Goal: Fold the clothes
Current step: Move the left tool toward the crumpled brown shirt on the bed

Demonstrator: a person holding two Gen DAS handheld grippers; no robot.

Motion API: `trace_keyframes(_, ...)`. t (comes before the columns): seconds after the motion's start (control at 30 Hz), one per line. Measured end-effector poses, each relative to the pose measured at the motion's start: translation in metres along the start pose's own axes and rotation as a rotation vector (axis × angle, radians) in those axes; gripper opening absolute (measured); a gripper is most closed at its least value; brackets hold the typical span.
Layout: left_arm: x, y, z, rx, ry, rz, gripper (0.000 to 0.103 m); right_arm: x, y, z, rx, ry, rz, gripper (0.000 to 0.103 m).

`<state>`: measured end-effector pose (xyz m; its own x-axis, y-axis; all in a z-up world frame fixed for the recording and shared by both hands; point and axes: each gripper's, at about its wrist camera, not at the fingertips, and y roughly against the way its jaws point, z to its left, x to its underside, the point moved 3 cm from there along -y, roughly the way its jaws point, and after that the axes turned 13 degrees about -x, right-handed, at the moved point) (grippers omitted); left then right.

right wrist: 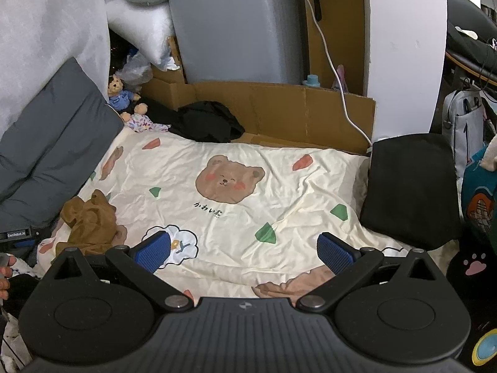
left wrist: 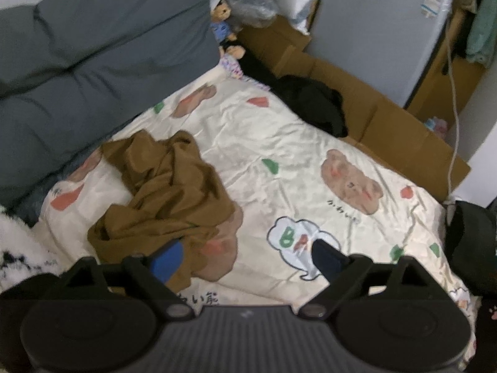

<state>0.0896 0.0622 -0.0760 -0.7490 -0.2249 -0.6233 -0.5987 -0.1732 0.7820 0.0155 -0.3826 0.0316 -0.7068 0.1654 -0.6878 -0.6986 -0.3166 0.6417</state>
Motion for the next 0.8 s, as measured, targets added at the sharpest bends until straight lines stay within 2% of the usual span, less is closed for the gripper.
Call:
trace_keyframes(0.27, -0.003, -0.029, 0.020, -0.025, 0.030, 0.054, 0.092, 0.000, -0.012, 0.007, 0.019, 0.000, 0.018, 0.103)
trace_keyframes(0.53, -0.017, -0.050, 0.036, -0.045, 0.016, 0.085, 0.094, -0.009, -0.030, 0.014, 0.012, -0.005, 0.034, 0.103)
trace_keyframes(0.63, -0.015, -0.053, 0.025, -0.039, 0.013, 0.117, 0.094, -0.012, -0.040, 0.018, 0.001, -0.015, 0.041, 0.103)
trace_keyframes(0.8, -0.014, -0.070, 0.030, -0.057, 0.023, 0.144, 0.094, -0.008, -0.065, 0.022, -0.013, -0.021, 0.079, 0.103)
